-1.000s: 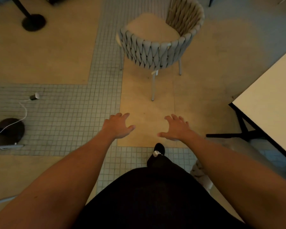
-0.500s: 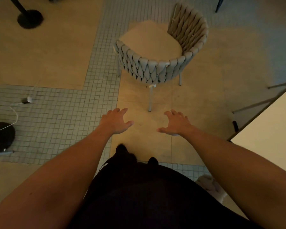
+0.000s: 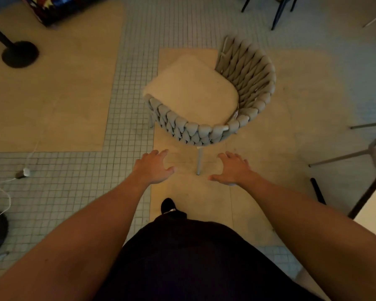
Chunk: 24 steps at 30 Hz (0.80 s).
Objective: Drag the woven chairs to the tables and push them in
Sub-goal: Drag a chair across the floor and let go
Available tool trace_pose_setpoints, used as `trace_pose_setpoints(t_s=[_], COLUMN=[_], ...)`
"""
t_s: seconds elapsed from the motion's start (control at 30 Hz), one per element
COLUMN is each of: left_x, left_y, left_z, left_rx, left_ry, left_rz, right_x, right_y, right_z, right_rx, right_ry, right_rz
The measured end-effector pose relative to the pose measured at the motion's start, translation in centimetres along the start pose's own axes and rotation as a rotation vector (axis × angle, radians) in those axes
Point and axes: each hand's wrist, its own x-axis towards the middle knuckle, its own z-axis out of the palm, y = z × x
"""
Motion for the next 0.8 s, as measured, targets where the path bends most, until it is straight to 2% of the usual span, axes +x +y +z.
trace_pose_setpoints(t_s=[0.1,0.2,0.3,0.37,0.53,0.67,0.8], left_x=[3.2,5.9,8.8,10.8,15.1,18.4,21.4], left_y=[-0.4,0.6,2.9,4.3,7.2,8.6,9.0], left_z=[-2.1,-3.8,-5.5,-6.4,-7.5,-7.5,-7.0], left_rx=[-0.095,-0.404,-1.036,-1.298,-1.507,-1.612,-1.709], left_ry=[-0.011,-0.008,-0.035,-0.072,-0.041,0.005,0.03], left_rz=[-0.005,-0.104,-0.505,-0.672,-0.797,-0.866,-0.959], right_x=[2.3,4.6,7.3,9.5,16.1,19.1,21.9], right_y=[-0.3,0.0,0.9,2.1,6.2,9.0,11.1], right_z=[-2.1,-4.2,-6.6,-8.3,-11.3,-14.5,-17.3], right_rx=[0.012,0.017,0.0,-0.024,-0.174,-0.278,-0.393], right_ry=[0.01,0.019,0.043,0.042,-0.049,-0.06,-0.188], right_rz=[0.019,0.026,0.006,0.0,-0.072,-0.109,-0.165])
